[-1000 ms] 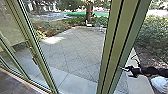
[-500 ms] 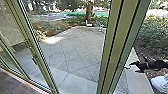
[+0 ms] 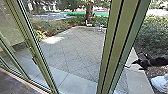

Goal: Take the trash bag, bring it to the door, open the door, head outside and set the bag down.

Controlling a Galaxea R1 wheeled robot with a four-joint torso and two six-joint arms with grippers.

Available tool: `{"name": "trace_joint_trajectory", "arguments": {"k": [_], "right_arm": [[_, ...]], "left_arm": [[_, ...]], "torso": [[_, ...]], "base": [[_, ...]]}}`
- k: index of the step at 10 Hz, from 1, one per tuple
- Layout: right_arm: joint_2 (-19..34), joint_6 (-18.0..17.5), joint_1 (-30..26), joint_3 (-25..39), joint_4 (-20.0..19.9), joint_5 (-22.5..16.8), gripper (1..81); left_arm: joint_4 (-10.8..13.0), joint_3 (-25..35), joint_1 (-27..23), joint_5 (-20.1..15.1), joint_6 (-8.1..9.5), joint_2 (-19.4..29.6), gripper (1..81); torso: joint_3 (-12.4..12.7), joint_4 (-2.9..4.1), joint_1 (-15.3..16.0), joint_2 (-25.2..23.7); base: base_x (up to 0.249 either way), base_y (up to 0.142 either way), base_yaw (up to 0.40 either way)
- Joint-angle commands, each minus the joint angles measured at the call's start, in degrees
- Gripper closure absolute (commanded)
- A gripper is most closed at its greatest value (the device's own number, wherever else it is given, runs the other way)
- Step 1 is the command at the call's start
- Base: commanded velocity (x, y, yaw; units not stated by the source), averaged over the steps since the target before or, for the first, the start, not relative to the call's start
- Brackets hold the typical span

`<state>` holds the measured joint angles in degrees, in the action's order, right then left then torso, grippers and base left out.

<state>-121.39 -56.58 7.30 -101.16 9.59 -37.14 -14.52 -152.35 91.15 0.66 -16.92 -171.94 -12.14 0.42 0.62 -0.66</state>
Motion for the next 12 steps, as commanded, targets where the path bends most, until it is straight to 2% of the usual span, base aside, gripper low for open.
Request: {"name": "trace_joint_trajectory", "arguments": {"k": [1,2,6,7,8,9,10,11,12], "right_arm": [[1.82,1.29,-12.07,1.5,8.14,-2.93,1.0],[1.83,1.55,-12.61,1.59,10.17,-3.2,1.0],[1.3,6.65,-13.23,-0.61,10.71,-3.99,1.0],[1.04,8.06,-12.97,-0.78,10.97,-3.99,1.0],[0.87,9.45,-12.79,-0.78,12.19,-3.99,1.0],[0.6,10.25,-12.43,-1.56,14.72,-3.99,1.0],[0.34,10.43,-12.09,-2.98,17.48,-4.08,1.0],[0.42,12.08,-11.64,-3.94,19.31,-4.08,1.0],[0.51,13.41,-11.3,-4.64,19.84,-4.08,1.0]], "left_arm": [[-0.42,0.12,-0.13,-4.7,-0.57,0.01,81.1],[-0.51,0.12,-0.13,-4.7,-0.48,0.01,81.1],[-0.6,0.2,-0.13,-4.7,-0.13,-0.08,81.1],[-0.6,0.2,-0.13,-4.79,-0.13,-0.17,81.1],[-0.6,0.2,-0.13,-4.79,-0.13,-0.17,81.1],[-0.6,0.29,-0.13,-4.79,-0.04,-0.17,81.1],[-0.6,0.29,-0.13,-5.14,-0.04,-0.25,81.1],[-0.6,0.29,-0.13,-5.76,-0.04,-0.34,81.1],[-0.6,0.29,-0.13,-5.76,-0.04,-0.43,81.1]], "torso": [[0.0,0.0,0.0,0.0],[-0.02,0.0,0.0,0.0],[6.26,0.0,0.02,0.02],[3.11,0.0,0.02,0.02],[4.79,0.0,0.02,0.02],[5.31,0.0,-0.04,0.0],[5.79,0.0,-0.06,0.0],[5.71,0.0,-0.09,0.0],[5.66,0.0,-0.06,0.0]], "base": [[0.0,0.0,0.0],[0.0,0.0,0.0],[0.0,0.0,0.0],[0.0,0.0,0.0],[0.0,0.0,0.0],[0.0,0.0,0.0],[0.0,0.0,0.0],[0.0,0.0,0.0],[0.0,0.0,0.0]]}}
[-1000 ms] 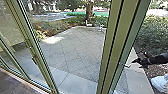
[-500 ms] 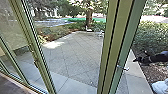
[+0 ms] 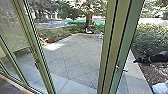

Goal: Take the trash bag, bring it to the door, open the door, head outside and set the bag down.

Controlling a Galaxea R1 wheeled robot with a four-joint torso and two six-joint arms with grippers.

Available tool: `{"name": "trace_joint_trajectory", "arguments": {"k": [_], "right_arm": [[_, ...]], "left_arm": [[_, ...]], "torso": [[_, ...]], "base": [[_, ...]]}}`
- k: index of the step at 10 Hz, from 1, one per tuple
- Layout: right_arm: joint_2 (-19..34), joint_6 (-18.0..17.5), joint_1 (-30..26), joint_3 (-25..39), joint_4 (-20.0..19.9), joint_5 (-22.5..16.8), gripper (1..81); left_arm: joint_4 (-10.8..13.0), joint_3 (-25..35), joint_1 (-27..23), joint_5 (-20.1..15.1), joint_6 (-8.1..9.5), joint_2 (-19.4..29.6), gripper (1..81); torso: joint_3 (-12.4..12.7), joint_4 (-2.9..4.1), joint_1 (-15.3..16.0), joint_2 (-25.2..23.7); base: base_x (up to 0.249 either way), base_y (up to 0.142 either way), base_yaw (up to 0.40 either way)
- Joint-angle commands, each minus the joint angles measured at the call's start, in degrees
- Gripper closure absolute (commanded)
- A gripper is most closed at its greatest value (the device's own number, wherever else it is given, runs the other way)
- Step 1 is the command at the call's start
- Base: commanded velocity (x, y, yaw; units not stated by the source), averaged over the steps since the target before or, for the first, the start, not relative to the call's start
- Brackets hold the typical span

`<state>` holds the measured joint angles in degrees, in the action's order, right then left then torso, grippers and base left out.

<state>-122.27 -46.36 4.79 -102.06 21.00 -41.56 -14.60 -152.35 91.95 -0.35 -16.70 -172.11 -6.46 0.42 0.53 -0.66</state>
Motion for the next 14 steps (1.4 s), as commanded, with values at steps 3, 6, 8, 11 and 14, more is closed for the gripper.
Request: {"name": "trace_joint_trajectory", "arguments": {"k": [3,6,8,11,14], "right_arm": [[1.22,4.44,-9.92,-4.46,11.68,0.34,1.0],[0.87,5.4,-11.33,-4.71,14.23,-0.27,1.0],[0.51,5.49,-10.81,-5.32,16.69,-0.72,1.0],[-0.37,5.49,-8.87,-8.85,20.66,-0.54,1.0],[-2.04,5.49,-7.63,-13.24,25.66,0.07,1.0]], "left_arm": [[-0.51,0.38,-0.94,-4.74,-0.26,-0.52,81.1],[-0.6,0.47,-1.03,-4.74,-0.26,-0.79,81.1],[-0.69,0.47,-1.03,-4.74,-0.17,-0.96,81.1],[-0.69,0.47,-1.11,-4.74,-0.17,-1.23,81.1],[-0.78,0.38,-1.11,-4.92,-0.09,-1.23,81.1]], "torso": [[2.46,-2.56,0.02,0.0],[5.01,-5.2,0.02,0.0],[4.15,-4.67,-0.02,-0.02],[4.29,-4.8,-0.06,-0.04],[4.31,-4.8,-0.09,-0.04]], "base": [[0.0,0.0,0.0],[0.0,0.0,0.0],[0.0,0.0,0.0],[0.0,0.0,0.0],[0.0,0.0,0.0]]}}
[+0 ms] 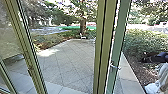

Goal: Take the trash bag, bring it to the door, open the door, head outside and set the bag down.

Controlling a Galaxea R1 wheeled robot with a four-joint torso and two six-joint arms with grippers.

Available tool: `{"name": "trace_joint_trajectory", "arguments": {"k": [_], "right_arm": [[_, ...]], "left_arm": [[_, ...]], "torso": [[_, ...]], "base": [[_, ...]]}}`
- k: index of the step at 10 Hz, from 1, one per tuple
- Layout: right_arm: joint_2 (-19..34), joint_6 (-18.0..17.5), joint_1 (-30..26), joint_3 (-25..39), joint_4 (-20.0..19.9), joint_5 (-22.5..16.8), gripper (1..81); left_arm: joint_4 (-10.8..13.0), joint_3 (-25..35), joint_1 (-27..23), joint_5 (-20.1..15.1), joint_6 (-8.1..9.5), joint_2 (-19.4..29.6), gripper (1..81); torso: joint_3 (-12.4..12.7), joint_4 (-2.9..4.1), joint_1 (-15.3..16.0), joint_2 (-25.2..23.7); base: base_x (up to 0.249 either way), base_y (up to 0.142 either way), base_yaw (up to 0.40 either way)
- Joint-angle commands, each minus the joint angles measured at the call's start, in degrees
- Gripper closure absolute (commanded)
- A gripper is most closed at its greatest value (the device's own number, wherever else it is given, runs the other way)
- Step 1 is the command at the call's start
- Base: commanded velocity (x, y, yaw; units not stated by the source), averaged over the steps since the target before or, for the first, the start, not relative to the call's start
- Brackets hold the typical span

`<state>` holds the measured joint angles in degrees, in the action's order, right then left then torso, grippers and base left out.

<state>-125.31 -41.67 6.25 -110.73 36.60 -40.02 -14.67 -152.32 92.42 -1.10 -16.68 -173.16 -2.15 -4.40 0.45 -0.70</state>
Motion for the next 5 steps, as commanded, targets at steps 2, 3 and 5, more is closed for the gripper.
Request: {"name": "trace_joint_trajectory", "arguments": {"k": [2,3,5], "right_arm": [[0.73,0.8,-9.01,-5.11,13.57,-1.81,1.0],[0.73,0.8,-9.1,-4.93,15.51,-2.17,1.0],[1.26,0.71,-7.88,-5.1,19.63,-2.25,1.0]], "left_arm": [[-0.72,0.44,-1.58,-4.18,-0.2,-0.27,81.1],[-0.72,0.44,-1.57,-4.18,-0.11,-0.27,81.1],[-1.33,0.36,-1.58,-4.18,-0.19,-0.27,81.1]], "torso": [[0.0,0.02,0.0,0.0],[0.0,0.0,0.0,0.0],[0.0,0.0,0.0,0.0]], "base": [[0.0,0.0,0.0],[0.0,0.0,0.0],[0.0,0.0,0.0]]}}
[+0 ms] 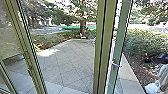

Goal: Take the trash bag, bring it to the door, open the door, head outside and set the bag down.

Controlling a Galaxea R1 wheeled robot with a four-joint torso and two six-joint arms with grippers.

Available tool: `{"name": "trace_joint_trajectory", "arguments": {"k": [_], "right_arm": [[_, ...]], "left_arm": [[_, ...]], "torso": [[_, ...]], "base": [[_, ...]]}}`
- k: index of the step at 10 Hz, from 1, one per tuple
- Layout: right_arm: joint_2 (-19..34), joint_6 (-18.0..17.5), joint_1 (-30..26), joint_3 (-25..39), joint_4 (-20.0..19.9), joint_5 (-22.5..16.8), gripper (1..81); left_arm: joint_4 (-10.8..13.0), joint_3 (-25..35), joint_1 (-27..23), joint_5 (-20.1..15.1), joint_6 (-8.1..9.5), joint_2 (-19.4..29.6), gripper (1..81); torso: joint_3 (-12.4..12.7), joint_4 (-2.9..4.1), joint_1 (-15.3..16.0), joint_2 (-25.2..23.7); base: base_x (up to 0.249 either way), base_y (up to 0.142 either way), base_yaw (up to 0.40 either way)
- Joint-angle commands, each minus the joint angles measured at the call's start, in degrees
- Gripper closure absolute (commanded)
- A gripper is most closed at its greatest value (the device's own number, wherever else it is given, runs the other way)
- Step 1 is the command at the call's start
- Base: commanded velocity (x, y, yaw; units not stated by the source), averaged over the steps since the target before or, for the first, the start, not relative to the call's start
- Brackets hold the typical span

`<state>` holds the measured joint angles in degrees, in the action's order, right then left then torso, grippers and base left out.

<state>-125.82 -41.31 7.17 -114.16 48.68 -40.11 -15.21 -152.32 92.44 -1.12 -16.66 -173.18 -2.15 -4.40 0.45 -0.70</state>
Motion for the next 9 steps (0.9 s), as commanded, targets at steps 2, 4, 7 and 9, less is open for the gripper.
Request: {"name": "trace_joint_trajectory", "arguments": {"k": [2,4,7,9], "right_arm": [[2.73,0.27,-8.43,-1.92,11.23,-2.26,1.0],[3.27,0.36,-8.43,-3.16,13.99,-2.26,1.0],[4.06,0.44,-5.54,-4.39,14.08,-2.08,1.0],[4.06,0.44,-3.69,-5.44,13.99,-1.73,1.0]], "left_arm": [[-0.87,0.44,-1.6,-4.15,-0.12,-0.24,81.1],[-0.96,0.36,-1.52,-4.15,-0.12,-0.24,81.1],[-0.96,0.36,-1.51,-4.15,-0.12,-0.33,81.1],[-0.96,0.27,-1.51,-4.15,-0.12,-0.24,81.1]], "torso": [[0.0,0.0,0.0,0.0],[0.0,0.0,0.0,0.0],[0.0,-3.07,0.02,0.0],[0.0,-2.3,0.02,0.0]], "base": [[0.0,0.0,0.0],[0.0,0.0,0.0],[0.0,0.0,0.0],[0.0,0.0,0.0]]}}
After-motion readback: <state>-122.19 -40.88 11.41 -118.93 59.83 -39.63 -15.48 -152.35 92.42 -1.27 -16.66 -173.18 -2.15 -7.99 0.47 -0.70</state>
